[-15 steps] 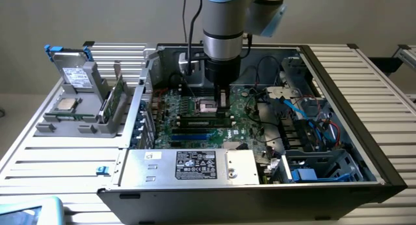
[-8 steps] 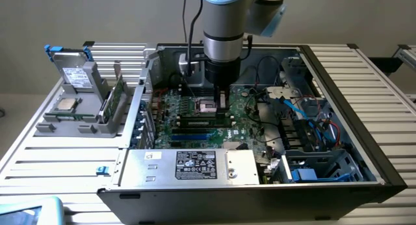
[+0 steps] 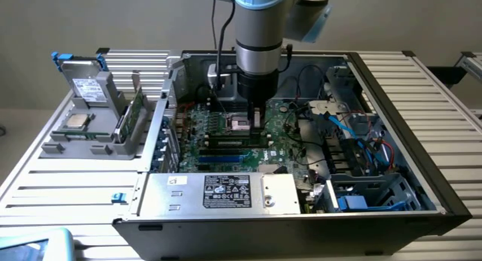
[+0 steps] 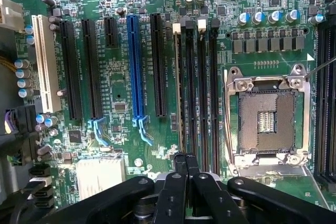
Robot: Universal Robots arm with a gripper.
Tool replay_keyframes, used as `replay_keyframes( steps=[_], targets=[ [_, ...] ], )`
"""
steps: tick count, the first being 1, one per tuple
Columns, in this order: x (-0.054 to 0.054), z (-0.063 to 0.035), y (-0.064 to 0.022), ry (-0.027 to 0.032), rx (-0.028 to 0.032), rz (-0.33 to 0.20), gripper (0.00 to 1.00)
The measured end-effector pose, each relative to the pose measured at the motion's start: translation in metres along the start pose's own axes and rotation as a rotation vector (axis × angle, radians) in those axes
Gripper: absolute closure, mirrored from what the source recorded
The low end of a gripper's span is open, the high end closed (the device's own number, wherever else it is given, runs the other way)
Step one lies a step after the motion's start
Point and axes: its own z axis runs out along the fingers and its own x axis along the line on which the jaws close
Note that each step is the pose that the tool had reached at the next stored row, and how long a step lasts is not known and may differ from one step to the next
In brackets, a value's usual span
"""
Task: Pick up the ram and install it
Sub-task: 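Press down the ram until it locks into place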
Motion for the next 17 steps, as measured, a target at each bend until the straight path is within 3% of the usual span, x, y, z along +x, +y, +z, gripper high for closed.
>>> replay_keyframes(
  steps=[7, 10, 12, 17],
  targets=[
    [0.0, 0.0027, 0.0001, -0.0003, -0.0045, 0.024, 0.89],
    [0.0, -0.002, 0.0001, -0.0037, -0.0089, 0.032, 0.89],
    [0.0, -0.0053, 0.0012, -0.0104, -0.0127, 0.035, 0.89],
    [0.001, -0.0068, 0.0154, -0.0144, -0.0139, 0.038, 0.89]
  ],
)
